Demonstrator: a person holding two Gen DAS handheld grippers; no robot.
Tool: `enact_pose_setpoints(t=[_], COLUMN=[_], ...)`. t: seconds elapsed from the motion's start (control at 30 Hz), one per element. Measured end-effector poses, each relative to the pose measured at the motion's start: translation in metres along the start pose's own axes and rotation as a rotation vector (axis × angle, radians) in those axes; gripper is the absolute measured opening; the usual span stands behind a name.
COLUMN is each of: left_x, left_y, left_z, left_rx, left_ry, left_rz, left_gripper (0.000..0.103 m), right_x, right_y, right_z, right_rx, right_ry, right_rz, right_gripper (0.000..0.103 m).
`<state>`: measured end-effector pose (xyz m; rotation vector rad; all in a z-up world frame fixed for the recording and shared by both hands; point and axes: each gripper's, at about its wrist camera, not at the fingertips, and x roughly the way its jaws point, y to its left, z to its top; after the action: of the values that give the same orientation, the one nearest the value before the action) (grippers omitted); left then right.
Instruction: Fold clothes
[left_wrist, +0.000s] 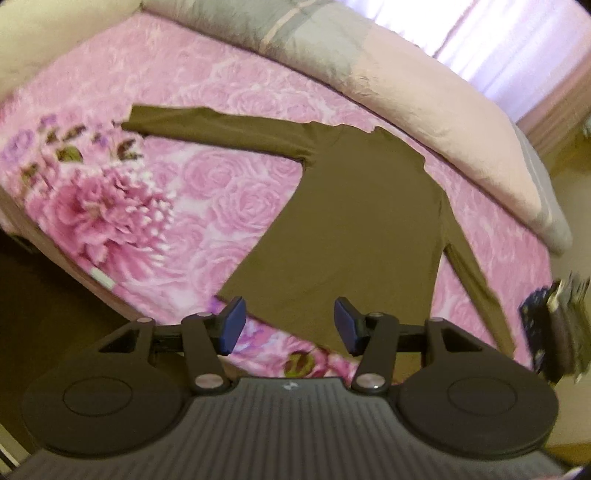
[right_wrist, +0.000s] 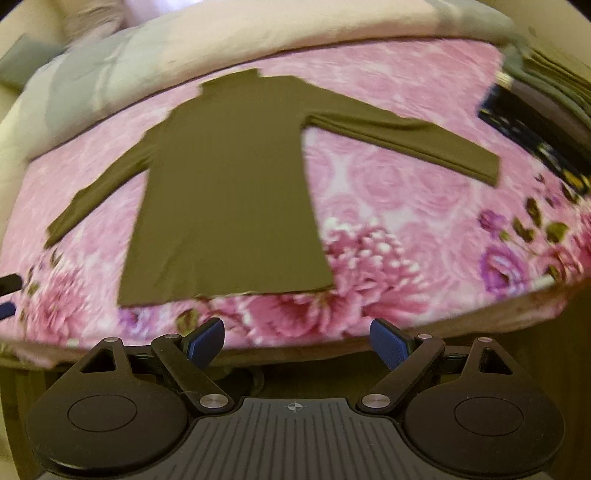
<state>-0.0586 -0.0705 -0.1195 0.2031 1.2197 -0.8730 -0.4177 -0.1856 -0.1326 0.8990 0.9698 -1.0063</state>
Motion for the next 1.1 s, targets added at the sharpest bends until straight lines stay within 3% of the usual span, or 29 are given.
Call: enact_pose_setpoints(t=[0.2, 0.43, 0.63, 0.87, 1.1], left_x=[0.053, 0.131, 0.199, 0.265, 0.295], left_y=[0.006, 0.069, 0.132, 0.214, 0.262], left_z=[0.054, 0.128, 0.186, 0.21, 0.208], left_rx=[-0.098, -0.262, -0.432, -0.701, -0.779], left_ry=[0.004, -0.021, -0.049, -0.133, -0.261], left_rz=[-0.03, 0.027, 0.08, 0.118, 0.135], left_gripper=[0.048, 0.038, 0.031, 0.031, 0.028], right_x=[0.026, 0.076, 0.13, 0.198, 0.244], right_y=[-0.004, 0.03, 0.053, 0.058, 0.068], right_z=[0.038, 0.111, 0.169, 0.19, 0.183], right_rx=[0.074, 0.116, 0.095, 0.113, 0.066], right_ry=[0.011, 0.048, 0.01, 0.035, 0.096], right_rz=[-0.071, -0.114, -0.196, -0.279, -0.31], right_gripper=[0.089, 0.089, 0.089, 0.089, 0.089])
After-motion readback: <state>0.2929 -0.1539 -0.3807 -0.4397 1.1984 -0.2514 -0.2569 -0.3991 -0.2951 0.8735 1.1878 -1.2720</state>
